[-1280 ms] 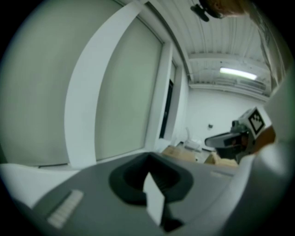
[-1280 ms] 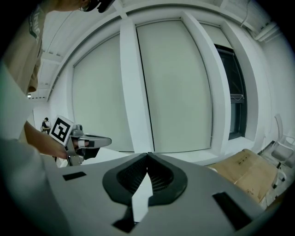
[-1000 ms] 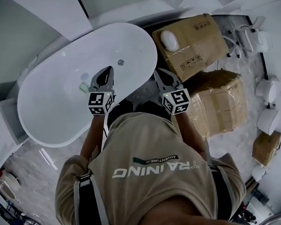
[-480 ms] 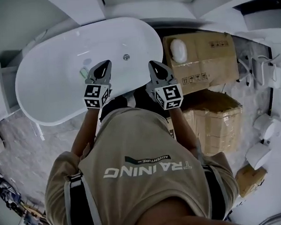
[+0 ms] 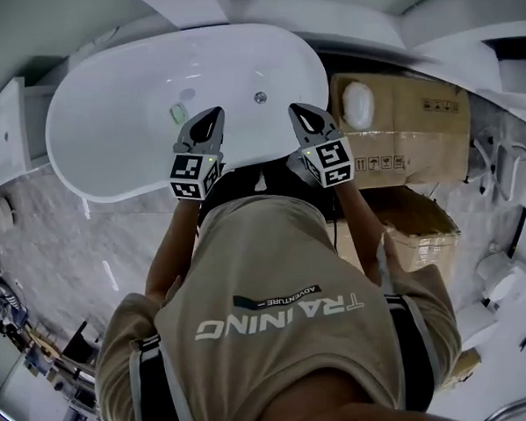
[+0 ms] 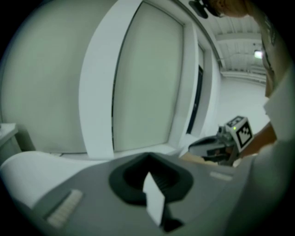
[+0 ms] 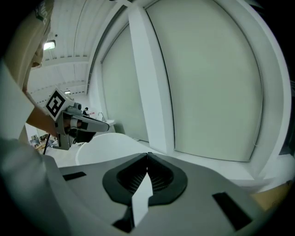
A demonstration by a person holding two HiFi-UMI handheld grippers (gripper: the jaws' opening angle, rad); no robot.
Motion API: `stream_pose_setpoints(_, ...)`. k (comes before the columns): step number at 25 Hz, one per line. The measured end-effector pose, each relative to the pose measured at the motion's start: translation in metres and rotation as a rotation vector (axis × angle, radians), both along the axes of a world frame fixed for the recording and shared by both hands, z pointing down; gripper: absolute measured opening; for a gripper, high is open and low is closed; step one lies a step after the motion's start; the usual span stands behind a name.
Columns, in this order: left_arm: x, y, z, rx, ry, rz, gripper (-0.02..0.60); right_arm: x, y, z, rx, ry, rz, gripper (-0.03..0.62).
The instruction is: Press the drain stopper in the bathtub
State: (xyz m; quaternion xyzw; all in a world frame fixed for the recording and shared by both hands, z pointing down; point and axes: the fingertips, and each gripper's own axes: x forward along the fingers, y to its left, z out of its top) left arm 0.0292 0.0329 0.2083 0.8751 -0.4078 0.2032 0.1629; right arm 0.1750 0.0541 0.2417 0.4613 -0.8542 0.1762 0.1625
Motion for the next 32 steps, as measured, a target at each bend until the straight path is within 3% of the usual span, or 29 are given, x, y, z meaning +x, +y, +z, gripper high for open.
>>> stream_pose_setpoints(4,-0.024,-0.011,0.021,-0.036,0.011,-0.07,0.002,-0.017,-0.005,0.021,-0.048,0.029,-0.045,0.014)
stream_pose_setpoints(9,-0.038,-0.021,0.071,-0.108,0.077,-0.152,0.002,-0.037,-0.011,0.063,-0.133,0.071,-0.08,0.014)
stream_pose_setpoints(13,-0.047,-0.04,0.132,-0.147,0.055,-0.144,0.002,-0.056,-0.025,0.115,-0.256,0.077,-0.079,0.014)
stream_pose_setpoints(19,-0.056,-0.056,0.22,-0.229,0.014,-0.131,0.002,-0.087,-0.032,0.202,-0.327,0.212,-0.195,0.014)
stream_pose_setpoints(24,-0.053,-0.066,0.291,-0.297,0.011,-0.118,0.002,-0.088,-0.032,0.302,-0.491,0.286,-0.245,0.014)
stream_pose_setpoints(32,-0.065,-0.066,0.401,-0.41,-0.016,-0.132,0.002,-0.095,-0.038,0.424,-0.638,0.292,-0.211,0.014)
